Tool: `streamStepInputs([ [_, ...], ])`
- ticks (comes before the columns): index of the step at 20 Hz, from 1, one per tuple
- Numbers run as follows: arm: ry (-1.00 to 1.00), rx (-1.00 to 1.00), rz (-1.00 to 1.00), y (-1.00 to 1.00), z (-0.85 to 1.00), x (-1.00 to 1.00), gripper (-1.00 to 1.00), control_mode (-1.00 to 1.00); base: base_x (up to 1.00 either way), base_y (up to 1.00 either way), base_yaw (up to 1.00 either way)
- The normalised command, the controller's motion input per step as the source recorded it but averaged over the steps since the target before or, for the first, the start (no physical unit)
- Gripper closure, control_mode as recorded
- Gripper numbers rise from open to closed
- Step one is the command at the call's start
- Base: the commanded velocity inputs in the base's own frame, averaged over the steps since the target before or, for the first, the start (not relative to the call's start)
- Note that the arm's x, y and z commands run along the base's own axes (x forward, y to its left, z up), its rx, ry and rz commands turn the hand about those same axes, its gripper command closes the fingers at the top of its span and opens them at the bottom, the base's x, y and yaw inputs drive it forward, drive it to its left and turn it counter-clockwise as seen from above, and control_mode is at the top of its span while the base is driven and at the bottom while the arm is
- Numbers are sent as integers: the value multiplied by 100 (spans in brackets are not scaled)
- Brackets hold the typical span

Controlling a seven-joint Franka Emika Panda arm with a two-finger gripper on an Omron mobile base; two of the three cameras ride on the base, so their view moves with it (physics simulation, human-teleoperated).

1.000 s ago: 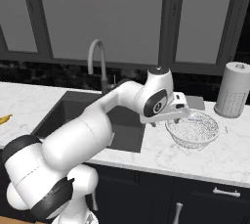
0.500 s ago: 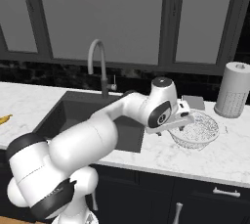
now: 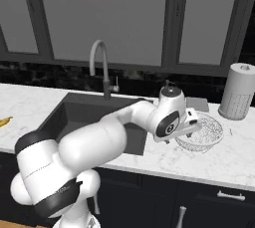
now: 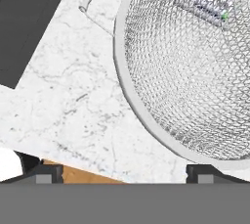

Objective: Put the colander in the sink, put the banana in the colander, and turn on the sink faucet and pour water over the colander.

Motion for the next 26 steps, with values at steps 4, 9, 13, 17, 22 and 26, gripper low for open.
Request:
streamStepInputs([
  [4,0,0,2,0,-13,20,-100,-100,0,0,0],
  [9,0,0,2,0,-11,19,-100,-100,0,0,0],
  [13,0,0,2,0,-6,17,-100,-100,0,0,0],
  [17,0,0,4,0,-9,18,-100,-100,0,0,0],
  [22,1,0,4,0,-19,10,-100,-100,0,0,0],
  [26,2,0,5,0,-25,13,-100,-100,0,0,0],
])
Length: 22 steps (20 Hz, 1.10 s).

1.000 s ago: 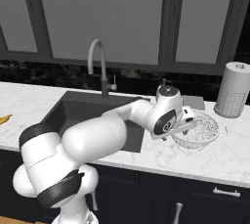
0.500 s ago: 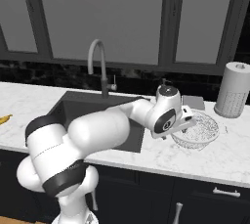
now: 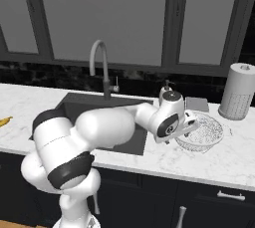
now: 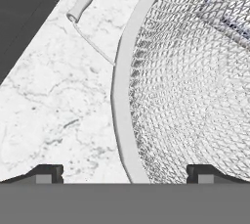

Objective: Put the colander in the sink, put the banana in the colander, and turn on the sink faucet and pour water over the colander.

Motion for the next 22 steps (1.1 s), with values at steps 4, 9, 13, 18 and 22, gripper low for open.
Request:
streamStepInputs([
  [4,0,0,5,0,-21,17,-100,-100,0,0,0],
  [9,0,0,5,-3,-10,25,-100,-100,0,0,0],
  [13,0,0,5,-11,-7,26,-100,-100,0,0,0],
  [18,1,0,5,-10,-13,22,-100,-100,0,0,0],
  [22,2,0,6,-4,-14,7,-100,-100,0,0,0],
])
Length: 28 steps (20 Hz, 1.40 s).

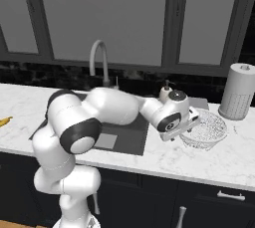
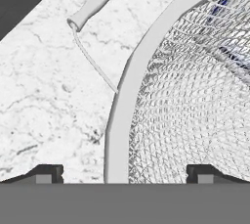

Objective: Put the colander in the sink, put the banana in the colander, and turn on the sink faucet and pour water over the colander.

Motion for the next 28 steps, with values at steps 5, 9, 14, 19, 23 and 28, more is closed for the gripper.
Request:
streamStepInputs([
  [5,10,0,4,0,-15,0,100,-100,0,0,0],
  [9,9,0,1,9,-6,0,100,-100,0,0,0],
  [14,3,0,1,29,0,-14,100,-100,0,0,0],
  [19,0,0,12,54,12,-54,100,-100,0,0,0],
  [23,-3,0,23,66,26,-73,100,-100,0,0,0],
  [28,-3,0,34,94,34,-54,100,-100,0,0,0],
])
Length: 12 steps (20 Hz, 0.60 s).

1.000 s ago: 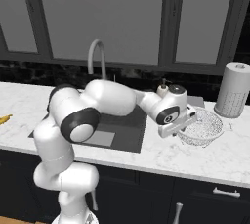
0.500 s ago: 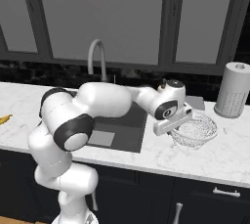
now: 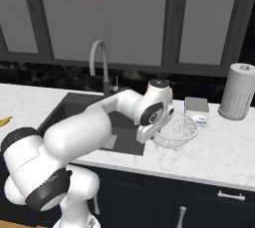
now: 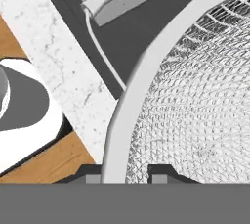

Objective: Put the colander in the sink, put the banana in the colander, and turn on the sink faucet and pour water over the colander.

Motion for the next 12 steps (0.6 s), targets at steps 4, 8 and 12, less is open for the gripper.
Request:
streamStepInputs([
  [4,-1,0,38,96,40,-30,100,-100,0,0,0],
  [8,0,0,39,81,37,0,100,-100,0,0,0],
  [12,0,4,39,66,31,18,100,-100,0,0,0],
])
